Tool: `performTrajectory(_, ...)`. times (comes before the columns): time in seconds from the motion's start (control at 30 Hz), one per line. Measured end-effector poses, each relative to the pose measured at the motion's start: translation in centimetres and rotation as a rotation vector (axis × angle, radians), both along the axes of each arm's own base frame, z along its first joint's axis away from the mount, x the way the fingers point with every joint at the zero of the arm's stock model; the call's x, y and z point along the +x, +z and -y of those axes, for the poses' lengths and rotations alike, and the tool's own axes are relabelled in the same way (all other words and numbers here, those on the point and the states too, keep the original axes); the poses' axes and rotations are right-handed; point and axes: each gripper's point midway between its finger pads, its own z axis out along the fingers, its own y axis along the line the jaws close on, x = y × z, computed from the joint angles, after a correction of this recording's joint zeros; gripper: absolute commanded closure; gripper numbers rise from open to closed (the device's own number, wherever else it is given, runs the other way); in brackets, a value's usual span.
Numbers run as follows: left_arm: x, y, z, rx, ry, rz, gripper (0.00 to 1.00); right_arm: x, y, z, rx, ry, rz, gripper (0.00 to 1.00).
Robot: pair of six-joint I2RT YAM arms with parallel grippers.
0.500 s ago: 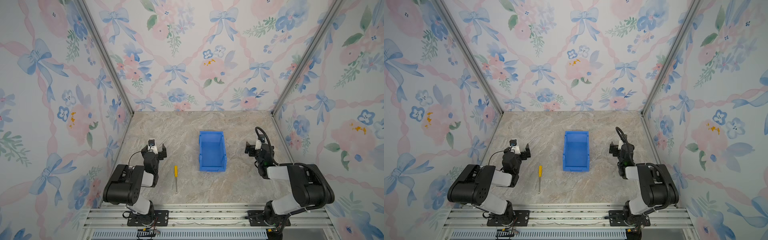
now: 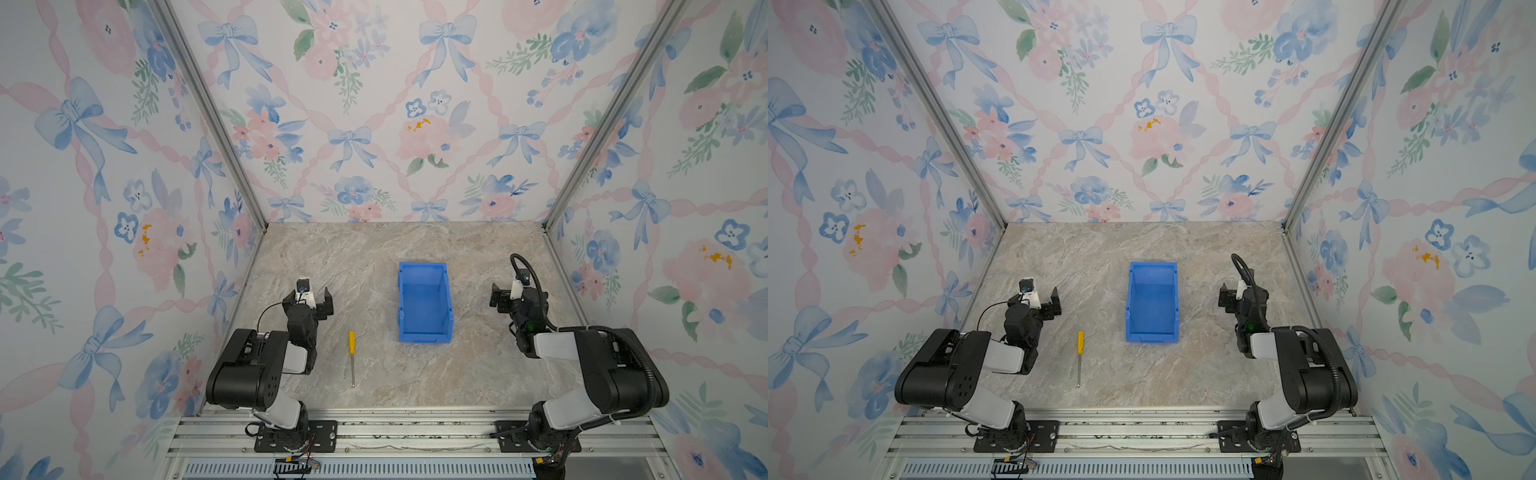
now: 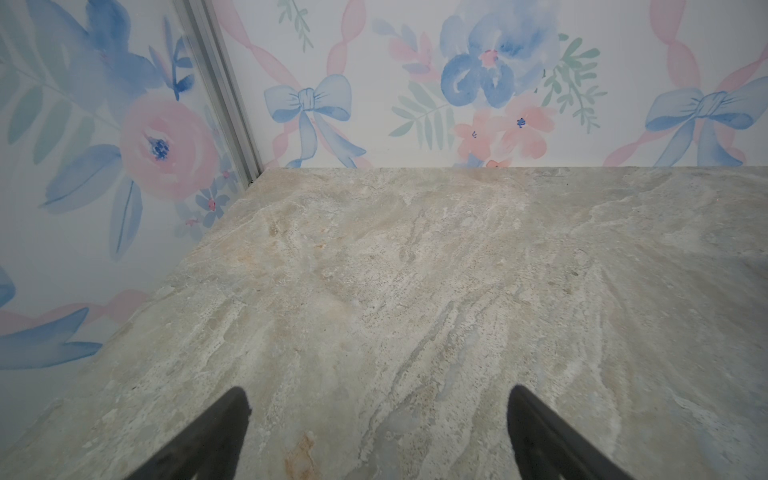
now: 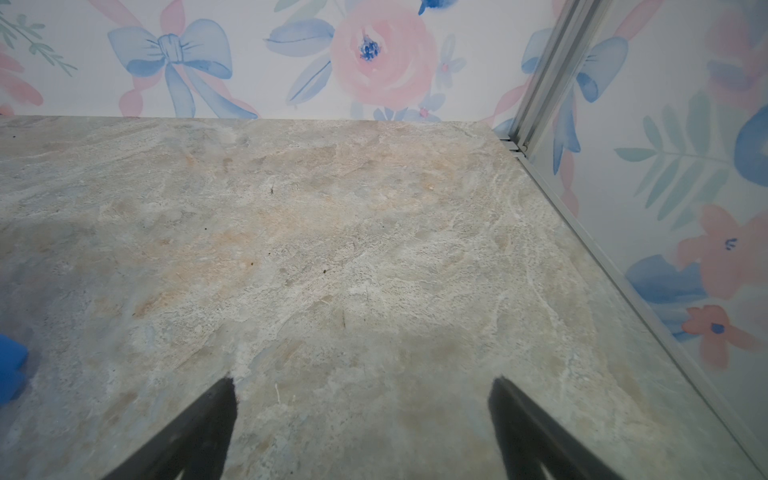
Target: Put the screwdriver in the bin
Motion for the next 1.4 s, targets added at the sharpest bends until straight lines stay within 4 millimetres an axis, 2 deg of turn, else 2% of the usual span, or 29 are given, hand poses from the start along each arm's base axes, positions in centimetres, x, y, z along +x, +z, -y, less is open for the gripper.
performTrajectory(1.13,0.0,0.0,0.2,0.004,-0.014,-0.004,0.02,0.0,0.2,0.1,-0.003,-0.009,0.004,0.03)
performTrajectory(1.27,-0.3,1.4,0.2,0.002,-0.014,0.017,0.02,-0.5,0.8,0.3,-0.008,-0.021,0.021,0.03)
performTrajectory(1.4,-0.5,2.8,0.1,0.0,-0.01,0.049,0.02,-1.0,2.4,0.3,-0.009,-0.029,0.057,0.03)
